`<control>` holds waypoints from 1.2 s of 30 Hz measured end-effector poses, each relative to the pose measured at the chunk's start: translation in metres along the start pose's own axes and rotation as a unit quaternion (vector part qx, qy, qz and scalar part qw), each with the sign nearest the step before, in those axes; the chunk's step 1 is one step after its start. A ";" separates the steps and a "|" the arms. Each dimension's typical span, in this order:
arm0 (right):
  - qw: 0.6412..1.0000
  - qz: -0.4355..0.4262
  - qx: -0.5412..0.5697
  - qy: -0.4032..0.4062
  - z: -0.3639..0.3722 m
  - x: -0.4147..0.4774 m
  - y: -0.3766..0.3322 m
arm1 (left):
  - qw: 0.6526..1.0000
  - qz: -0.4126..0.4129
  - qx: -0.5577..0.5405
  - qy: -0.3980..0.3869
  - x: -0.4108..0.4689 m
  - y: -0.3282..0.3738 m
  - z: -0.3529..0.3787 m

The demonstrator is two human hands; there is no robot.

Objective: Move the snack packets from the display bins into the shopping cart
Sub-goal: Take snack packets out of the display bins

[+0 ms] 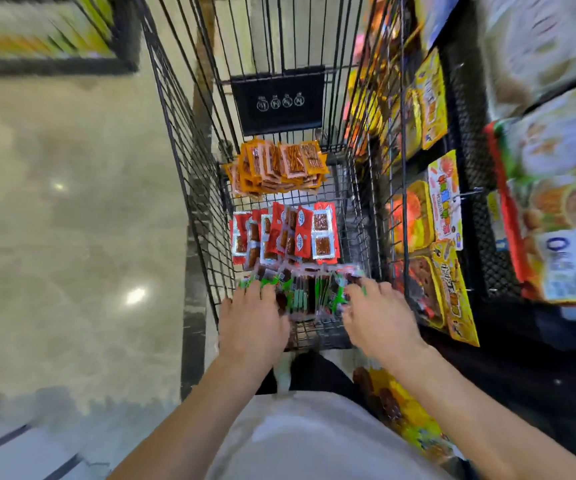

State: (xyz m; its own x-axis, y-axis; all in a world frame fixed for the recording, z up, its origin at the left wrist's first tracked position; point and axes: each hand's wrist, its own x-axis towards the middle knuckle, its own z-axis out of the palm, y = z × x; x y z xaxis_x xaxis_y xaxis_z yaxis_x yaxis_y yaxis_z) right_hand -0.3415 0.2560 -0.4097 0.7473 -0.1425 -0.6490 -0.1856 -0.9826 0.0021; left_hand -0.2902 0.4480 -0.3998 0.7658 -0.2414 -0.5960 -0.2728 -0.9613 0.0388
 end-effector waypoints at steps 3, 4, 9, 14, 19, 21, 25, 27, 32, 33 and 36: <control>0.999 0.017 -0.005 0.041 -0.024 -0.034 -0.007 | 0.999 0.021 -0.006 0.036 -0.031 -0.010 -0.029; 0.998 0.026 -0.007 0.058 -0.032 -0.046 -0.010 | 0.998 0.031 -0.001 0.052 -0.040 -0.014 -0.038; 0.984 0.072 0.003 0.162 -0.065 -0.112 -0.030 | 0.989 0.070 0.038 0.127 -0.080 -0.043 -0.077; 0.963 0.145 0.062 0.221 -0.072 -0.191 -0.058 | 0.971 0.141 0.059 0.184 -0.114 -0.074 -0.102; 0.936 0.245 0.100 0.234 -0.058 -0.266 -0.077 | 0.945 0.244 0.076 0.206 -0.142 -0.057 -0.115; 0.915 0.294 0.126 0.244 -0.047 -0.297 -0.078 | 0.926 0.289 0.098 0.223 -0.159 -0.042 -0.118; 0.873 0.384 0.165 0.253 -0.010 -0.365 -0.072 | 0.878 0.388 0.122 0.253 -0.201 -0.001 -0.113; 0.841 0.426 0.187 0.276 0.013 -0.398 -0.067 | 0.852 0.434 0.143 0.257 -0.227 0.022 -0.106; 0.787 0.514 0.222 0.258 0.083 -0.488 -0.056 | 0.802 0.514 0.174 0.250 -0.314 0.081 -0.071; 0.773 0.529 0.231 0.262 0.101 -0.508 -0.055 | 0.784 0.535 0.175 0.261 -0.330 0.093 -0.057; 0.733 0.577 0.254 0.255 0.153 -0.572 -0.050 | 0.765 0.572 0.165 0.244 -0.390 0.127 -0.014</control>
State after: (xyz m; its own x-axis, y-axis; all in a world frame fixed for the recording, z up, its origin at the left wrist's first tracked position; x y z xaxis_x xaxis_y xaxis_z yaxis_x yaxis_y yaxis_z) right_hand -0.8575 0.4045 -0.1551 0.0228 -0.9974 -0.0684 -0.9989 -0.0200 -0.0416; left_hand -0.6150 0.4182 -0.1515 0.0195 -0.9986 0.0495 -0.9981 -0.0166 0.0585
